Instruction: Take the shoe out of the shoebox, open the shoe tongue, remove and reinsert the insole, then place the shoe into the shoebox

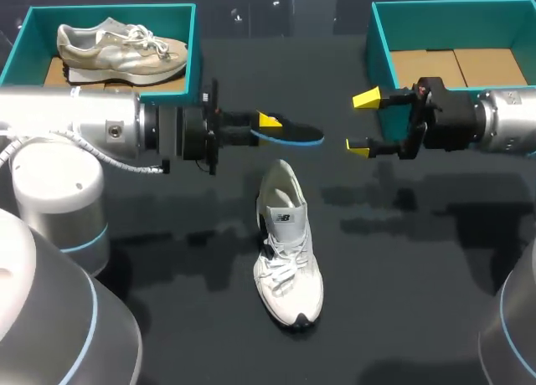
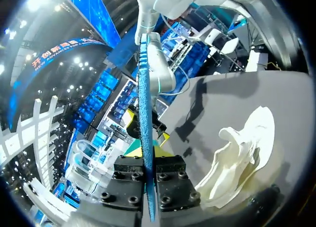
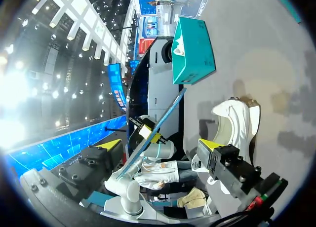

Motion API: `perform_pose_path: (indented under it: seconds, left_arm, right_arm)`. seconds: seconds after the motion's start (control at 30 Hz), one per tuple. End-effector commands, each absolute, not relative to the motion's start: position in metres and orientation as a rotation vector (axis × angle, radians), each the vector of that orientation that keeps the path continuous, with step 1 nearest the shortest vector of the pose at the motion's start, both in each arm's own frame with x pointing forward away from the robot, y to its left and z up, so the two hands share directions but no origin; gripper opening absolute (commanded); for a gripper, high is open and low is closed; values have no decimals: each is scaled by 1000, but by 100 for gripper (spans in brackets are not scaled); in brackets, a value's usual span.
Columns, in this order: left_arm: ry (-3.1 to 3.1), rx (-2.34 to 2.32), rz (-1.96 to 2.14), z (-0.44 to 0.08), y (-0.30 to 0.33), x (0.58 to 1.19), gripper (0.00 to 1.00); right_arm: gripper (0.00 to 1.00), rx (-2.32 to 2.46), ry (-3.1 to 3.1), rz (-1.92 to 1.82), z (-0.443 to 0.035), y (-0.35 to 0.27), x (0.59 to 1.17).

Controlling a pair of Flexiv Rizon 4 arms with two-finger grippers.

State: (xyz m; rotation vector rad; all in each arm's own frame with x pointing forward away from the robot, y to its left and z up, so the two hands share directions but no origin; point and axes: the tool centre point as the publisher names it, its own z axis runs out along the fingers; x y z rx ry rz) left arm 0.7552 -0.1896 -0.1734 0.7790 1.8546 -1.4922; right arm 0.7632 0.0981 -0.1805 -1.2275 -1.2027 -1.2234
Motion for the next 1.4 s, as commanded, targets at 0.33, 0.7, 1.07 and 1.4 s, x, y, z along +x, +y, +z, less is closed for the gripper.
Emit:
perform_pose_path:
  seconds: [0.33,0.7,1.07,1.4]
  left_arm:
    - [1961,650,-1639,-171,-190,761,0]
    - [2078,472,-1783,-159,-190,763,0]
    - [2322,-45,-2073,-129,-180,767,0]
    - [2520,-392,-2183,-118,-177,757,0]
  right_arm:
    - [100,-1232,-1203,-1223,-180,99,762]
    - [100,-1232,-1203,-1223,-180,99,762]
    - [100,-1232,-1203,-1223,-180,99,762]
    - [100,-1232,-1203,-1223,-180,99,762]
